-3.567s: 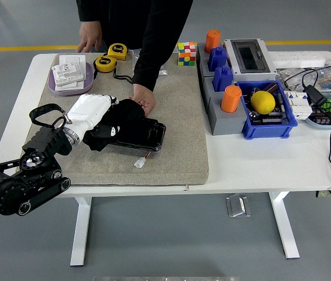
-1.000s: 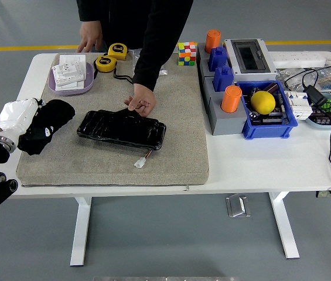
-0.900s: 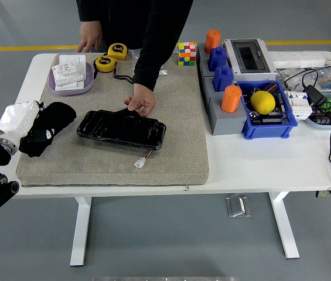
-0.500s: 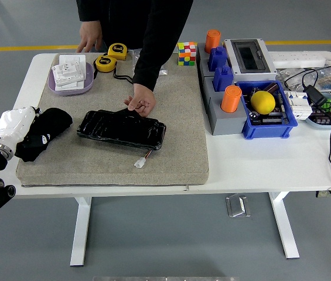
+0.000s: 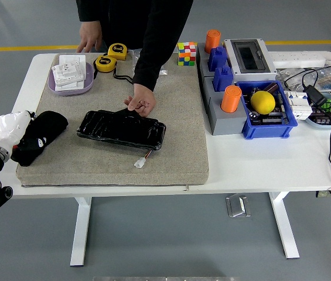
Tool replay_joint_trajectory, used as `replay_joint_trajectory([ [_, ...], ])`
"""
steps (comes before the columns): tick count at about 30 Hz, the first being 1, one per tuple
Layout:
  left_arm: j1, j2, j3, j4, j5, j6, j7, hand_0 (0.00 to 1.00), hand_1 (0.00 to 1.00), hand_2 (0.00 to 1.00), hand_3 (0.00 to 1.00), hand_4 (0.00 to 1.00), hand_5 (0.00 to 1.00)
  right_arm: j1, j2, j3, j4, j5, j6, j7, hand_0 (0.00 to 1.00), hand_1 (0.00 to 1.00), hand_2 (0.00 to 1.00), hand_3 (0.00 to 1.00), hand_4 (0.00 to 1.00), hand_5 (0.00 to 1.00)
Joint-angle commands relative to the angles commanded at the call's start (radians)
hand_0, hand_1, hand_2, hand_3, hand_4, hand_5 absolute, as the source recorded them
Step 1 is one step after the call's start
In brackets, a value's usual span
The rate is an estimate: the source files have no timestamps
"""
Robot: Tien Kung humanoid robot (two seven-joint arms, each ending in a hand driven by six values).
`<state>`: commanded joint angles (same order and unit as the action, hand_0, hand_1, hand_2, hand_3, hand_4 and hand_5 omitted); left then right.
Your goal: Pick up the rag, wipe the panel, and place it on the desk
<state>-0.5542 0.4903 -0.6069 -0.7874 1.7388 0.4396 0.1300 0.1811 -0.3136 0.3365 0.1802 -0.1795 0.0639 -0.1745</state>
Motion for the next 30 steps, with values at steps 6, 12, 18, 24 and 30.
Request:
replay_joint_trajectory([
  [6, 0.005, 0.008, -0.011, -0.023, 0.006, -0.005, -0.002, 0.491, 0.616, 0.640, 0.680, 0.877, 0.383, 0.001, 0.001, 0.019, 0.000, -0.019, -0.001, -0.006, 0.792, 0.699, 0.721, 0.670, 0.998, 0.504],
  [12, 0.003, 0.018, -0.035, -0.057, 0.016, -0.013, -0.004, 0.494, 0.617, 0.659, 0.743, 0.985, 0.493, 0.002, 0.002, 0.028, 0.000, -0.028, -0.001, -0.010, 0.792, 0.699, 0.721, 0.668, 0.998, 0.503],
  [18, -0.003, 0.021, -0.042, -0.064, 0.009, -0.017, -0.009, 0.496, 0.619, 0.667, 0.751, 0.998, 0.593, 0.002, 0.003, 0.026, 0.000, -0.027, -0.001, -0.010, 0.794, 0.700, 0.721, 0.668, 0.998, 0.503],
  [24, -0.004, 0.027, -0.044, -0.071, 0.006, -0.022, -0.010, 0.496, 0.620, 0.668, 0.755, 0.998, 0.624, 0.002, 0.002, 0.043, 0.000, -0.043, -0.002, -0.014, 0.792, 0.699, 0.721, 0.667, 0.998, 0.502],
  [30, -0.002, 0.035, -0.064, -0.107, -0.001, -0.047, -0.011, 0.504, 0.625, 0.686, 0.768, 0.998, 0.788, 0.003, 0.001, 0.066, 0.000, -0.064, -0.002, -0.019, 0.793, 0.699, 0.721, 0.667, 0.998, 0.502],
])
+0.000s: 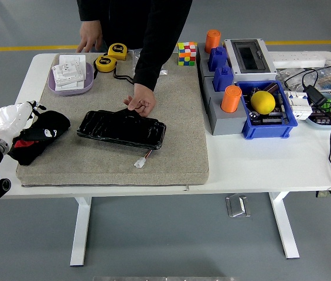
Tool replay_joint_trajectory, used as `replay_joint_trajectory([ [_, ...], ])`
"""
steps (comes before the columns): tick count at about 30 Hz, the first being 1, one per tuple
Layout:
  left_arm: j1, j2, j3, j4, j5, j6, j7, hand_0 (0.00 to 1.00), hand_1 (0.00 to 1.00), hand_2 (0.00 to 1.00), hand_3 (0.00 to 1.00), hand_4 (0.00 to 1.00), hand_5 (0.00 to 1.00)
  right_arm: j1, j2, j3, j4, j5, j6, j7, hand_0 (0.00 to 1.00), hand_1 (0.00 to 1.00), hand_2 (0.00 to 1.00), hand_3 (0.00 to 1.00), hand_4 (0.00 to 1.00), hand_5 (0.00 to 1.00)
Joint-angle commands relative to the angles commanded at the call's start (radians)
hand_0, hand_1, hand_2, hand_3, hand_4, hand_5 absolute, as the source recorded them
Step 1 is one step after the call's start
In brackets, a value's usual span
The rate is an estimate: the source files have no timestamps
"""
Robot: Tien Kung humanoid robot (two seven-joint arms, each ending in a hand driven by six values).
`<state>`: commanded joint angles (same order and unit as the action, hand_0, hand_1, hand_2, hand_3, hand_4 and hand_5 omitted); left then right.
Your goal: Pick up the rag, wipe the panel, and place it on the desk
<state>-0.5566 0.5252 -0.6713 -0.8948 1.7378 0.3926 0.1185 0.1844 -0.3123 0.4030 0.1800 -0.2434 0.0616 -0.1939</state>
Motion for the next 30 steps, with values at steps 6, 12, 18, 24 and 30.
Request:
replay_joint_trajectory([
  [6, -0.002, 0.016, -0.023, -0.046, -0.006, -0.024, -0.002, 0.518, 0.649, 0.713, 0.787, 0.998, 0.898, 0.000, 0.001, 0.006, 0.000, -0.004, -0.001, 0.000, 0.793, 0.699, 0.721, 0.666, 0.998, 0.500],
  [12, 0.003, 0.040, -0.056, -0.117, 0.012, -0.044, 0.017, 0.519, 0.655, 0.717, 0.795, 0.998, 0.944, -0.002, 0.002, 0.027, 0.000, -0.019, -0.002, -0.005, 0.793, 0.699, 0.721, 0.666, 0.998, 0.500],
  [18, 0.021, 0.073, -0.156, -0.257, 0.047, -0.099, 0.087, 0.508, 0.648, 0.714, 0.787, 0.998, 0.965, -0.001, 0.003, 0.044, 0.000, -0.030, -0.003, -0.007, 0.793, 0.699, 0.721, 0.665, 0.998, 0.499],
  [24, 0.030, 0.109, -0.254, -0.412, 0.037, -0.147, 0.157, 0.502, 0.635, 0.705, 0.782, 0.998, 0.949, -0.003, 0.005, 0.044, 0.000, -0.027, -0.003, -0.005, 0.793, 0.699, 0.721, 0.665, 0.998, 0.498],
  [30, 0.028, 0.152, -0.276, -0.482, -0.049, -0.137, 0.136, 0.500, 0.638, 0.701, 0.791, 0.998, 0.898, -0.006, 0.007, 0.038, 0.000, -0.018, -0.004, -0.001, 0.793, 0.699, 0.721, 0.665, 0.998, 0.497],
])
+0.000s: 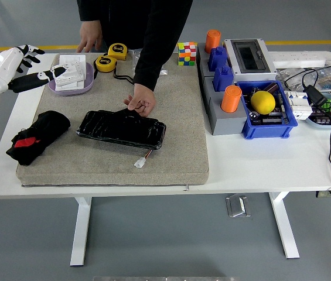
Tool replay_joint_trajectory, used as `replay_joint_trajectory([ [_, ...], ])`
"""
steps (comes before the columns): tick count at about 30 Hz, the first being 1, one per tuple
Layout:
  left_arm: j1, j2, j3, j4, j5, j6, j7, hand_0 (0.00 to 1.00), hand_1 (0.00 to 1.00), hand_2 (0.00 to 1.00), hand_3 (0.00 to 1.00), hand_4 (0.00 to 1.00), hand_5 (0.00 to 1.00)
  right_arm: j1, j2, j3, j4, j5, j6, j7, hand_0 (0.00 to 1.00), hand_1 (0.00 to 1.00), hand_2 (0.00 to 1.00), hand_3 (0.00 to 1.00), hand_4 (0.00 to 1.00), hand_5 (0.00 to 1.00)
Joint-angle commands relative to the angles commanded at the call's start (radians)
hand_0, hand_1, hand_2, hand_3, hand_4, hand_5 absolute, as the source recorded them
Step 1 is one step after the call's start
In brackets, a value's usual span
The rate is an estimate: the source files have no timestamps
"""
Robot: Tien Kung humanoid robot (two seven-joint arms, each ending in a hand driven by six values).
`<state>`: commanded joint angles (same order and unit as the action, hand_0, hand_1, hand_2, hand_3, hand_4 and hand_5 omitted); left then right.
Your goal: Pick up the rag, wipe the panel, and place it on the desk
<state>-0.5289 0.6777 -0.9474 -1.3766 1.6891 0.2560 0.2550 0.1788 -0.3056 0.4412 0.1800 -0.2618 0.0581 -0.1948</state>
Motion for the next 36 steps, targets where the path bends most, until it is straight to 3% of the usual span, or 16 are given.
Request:
replay_joint_trajectory([
  [8, 0.018, 0.003, -0.006, 0.044, -0.125, 0.044, -0.078, 0.497, 0.636, 0.700, 0.791, 0.998, 0.867, 0.000, 0.001, -0.009, 0.000, 0.011, 0.001, 0.004, 0.792, 0.699, 0.721, 0.666, 0.998, 0.495],
  [9, 0.024, 0.002, -0.007, 0.049, -0.133, 0.051, -0.088, 0.496, 0.637, 0.698, 0.785, 0.998, 0.781, 0.000, 0.001, -0.011, 0.000, 0.013, 0.000, 0.005, 0.792, 0.699, 0.721, 0.665, 0.998, 0.494],
  [17, 0.096, 0.004, -0.046, 0.064, -0.281, 0.092, -0.154, 0.495, 0.636, 0.699, 0.782, 0.998, 0.751, -0.005, 0.004, 0.009, 0.000, -0.005, -0.001, 0.001, 0.793, 0.699, 0.721, 0.664, 0.998, 0.492],
  [23, 0.130, 0.014, -0.087, 0.042, -0.281, 0.095, -0.164, 0.493, 0.640, 0.694, 0.781, 0.998, 0.746, -0.007, 0.005, -0.021, 0.000, 0.019, 0.000, 0.008, 0.792, 0.699, 0.721, 0.664, 0.998, 0.490],
  [36, 0.154, 0.034, -0.109, 0.029, -0.269, 0.097, -0.165, 0.491, 0.635, 0.694, 0.777, 0.998, 0.744, -0.002, 0.012, -0.023, 0.000, 0.004, -0.004, 0.009, 0.790, 0.700, 0.721, 0.665, 0.998, 0.491],
])
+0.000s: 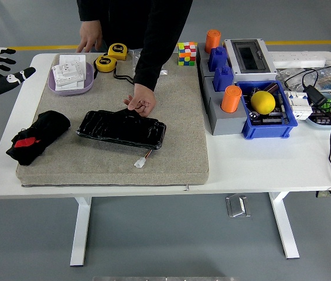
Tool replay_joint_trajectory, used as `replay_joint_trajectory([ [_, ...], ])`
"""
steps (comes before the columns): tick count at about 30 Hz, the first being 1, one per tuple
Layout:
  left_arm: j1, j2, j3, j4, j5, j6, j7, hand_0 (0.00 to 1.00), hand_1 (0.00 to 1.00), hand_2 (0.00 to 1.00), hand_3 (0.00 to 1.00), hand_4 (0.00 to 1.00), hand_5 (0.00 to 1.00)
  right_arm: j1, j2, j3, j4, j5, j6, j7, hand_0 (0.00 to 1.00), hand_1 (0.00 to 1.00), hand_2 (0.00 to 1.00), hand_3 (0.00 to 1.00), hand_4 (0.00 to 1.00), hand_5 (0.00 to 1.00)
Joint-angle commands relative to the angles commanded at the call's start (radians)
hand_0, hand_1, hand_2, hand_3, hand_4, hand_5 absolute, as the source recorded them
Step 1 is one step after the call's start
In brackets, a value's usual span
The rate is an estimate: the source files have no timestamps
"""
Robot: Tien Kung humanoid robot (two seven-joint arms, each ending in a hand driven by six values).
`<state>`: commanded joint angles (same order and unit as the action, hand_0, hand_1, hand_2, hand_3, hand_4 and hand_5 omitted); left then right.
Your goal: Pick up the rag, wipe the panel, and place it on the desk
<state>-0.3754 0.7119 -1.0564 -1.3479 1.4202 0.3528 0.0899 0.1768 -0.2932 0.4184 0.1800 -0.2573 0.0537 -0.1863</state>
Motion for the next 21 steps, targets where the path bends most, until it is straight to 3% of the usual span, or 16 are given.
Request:
replay_joint_trajectory([
  [21, 0.007, 0.012, 0.008, -0.004, 0.015, -0.003, 0.006, 0.491, 0.637, 0.693, 0.773, 0.998, 0.738, -0.006, 0.003, -0.020, 0.000, 0.010, 0.001, 0.002, 0.789, 0.702, 0.722, 0.668, 0.998, 0.497],
])
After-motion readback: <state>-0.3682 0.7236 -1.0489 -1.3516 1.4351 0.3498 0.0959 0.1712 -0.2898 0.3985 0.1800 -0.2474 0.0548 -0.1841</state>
